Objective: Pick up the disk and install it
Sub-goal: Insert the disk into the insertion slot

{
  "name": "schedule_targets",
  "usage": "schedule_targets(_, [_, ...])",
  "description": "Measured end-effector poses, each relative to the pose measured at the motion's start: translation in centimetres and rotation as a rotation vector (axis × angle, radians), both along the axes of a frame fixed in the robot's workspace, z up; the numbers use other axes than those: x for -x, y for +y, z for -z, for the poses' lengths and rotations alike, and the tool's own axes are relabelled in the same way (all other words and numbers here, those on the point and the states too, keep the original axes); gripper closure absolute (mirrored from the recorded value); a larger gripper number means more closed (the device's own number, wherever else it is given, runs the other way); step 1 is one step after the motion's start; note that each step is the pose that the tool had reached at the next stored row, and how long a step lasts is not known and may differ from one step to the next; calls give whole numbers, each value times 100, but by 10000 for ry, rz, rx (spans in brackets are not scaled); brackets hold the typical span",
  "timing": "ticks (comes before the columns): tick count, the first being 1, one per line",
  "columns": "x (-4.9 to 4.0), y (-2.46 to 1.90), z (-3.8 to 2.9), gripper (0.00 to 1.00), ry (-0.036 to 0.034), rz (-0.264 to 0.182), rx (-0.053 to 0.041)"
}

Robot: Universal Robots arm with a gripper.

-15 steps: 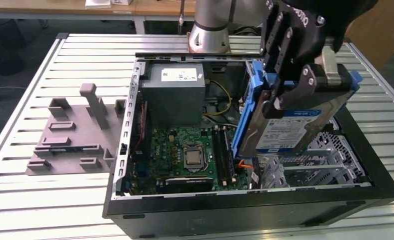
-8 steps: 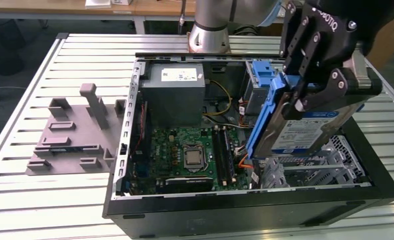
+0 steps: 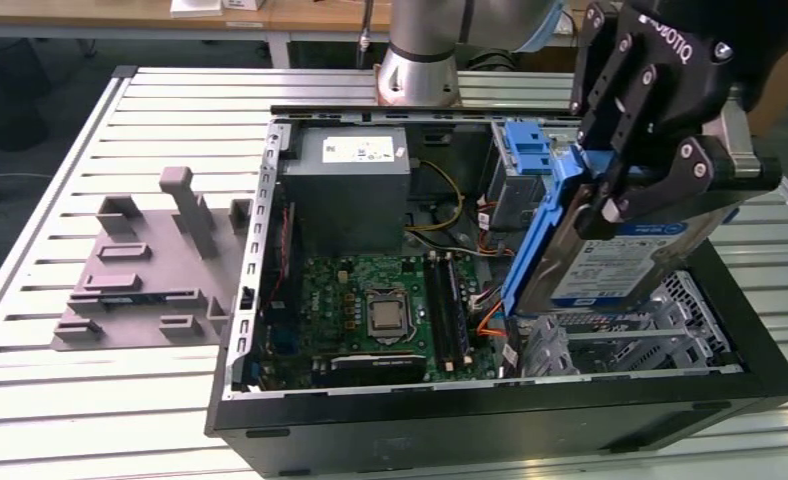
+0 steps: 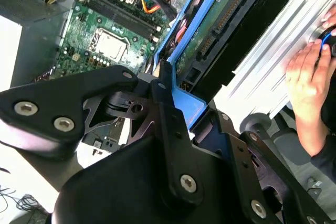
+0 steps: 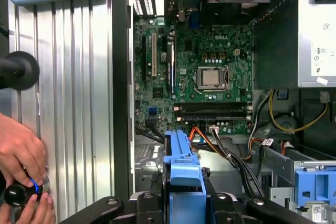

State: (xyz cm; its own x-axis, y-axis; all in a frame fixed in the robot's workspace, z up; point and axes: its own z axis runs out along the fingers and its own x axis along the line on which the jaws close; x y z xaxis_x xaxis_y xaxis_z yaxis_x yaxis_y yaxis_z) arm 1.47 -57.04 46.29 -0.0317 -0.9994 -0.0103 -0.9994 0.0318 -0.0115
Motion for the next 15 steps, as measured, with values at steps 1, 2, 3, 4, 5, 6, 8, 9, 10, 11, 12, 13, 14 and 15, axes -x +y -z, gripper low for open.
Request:
schedule_targets(1, [-33, 0, 3, 64, 0, 0, -1])
schedule_targets(2, [-65, 0, 7, 64, 0, -1, -3])
schedule_targets(3, [-100, 0, 11, 64, 0, -1, -2])
schedule_targets(4, [-133, 0, 16, 64, 0, 0, -1])
schedule_targets(5, [-167, 0, 22, 64, -1, 0, -2])
schedule_targets(6, [-202, 0, 27, 64, 0, -1, -2])
schedule_targets(8, [-262, 0, 35, 64, 0, -1, 0])
schedule_targets(9, [-279, 0, 38, 64, 0, -1, 1])
schedule_targets(10, [-295, 0, 41, 64, 0, 0, 2])
schedule_targets(11, [-314, 0, 45, 64, 0, -1, 0])
schedule_targets(12, [-331, 0, 49, 64, 0, -1, -1])
schedule_targets(13, [-343, 0, 55, 64, 0, -1, -1])
schedule_targets(14, [-352, 0, 62, 64, 0, -1, 0])
schedule_targets(15, [-363, 0, 69, 64, 0, 0, 0])
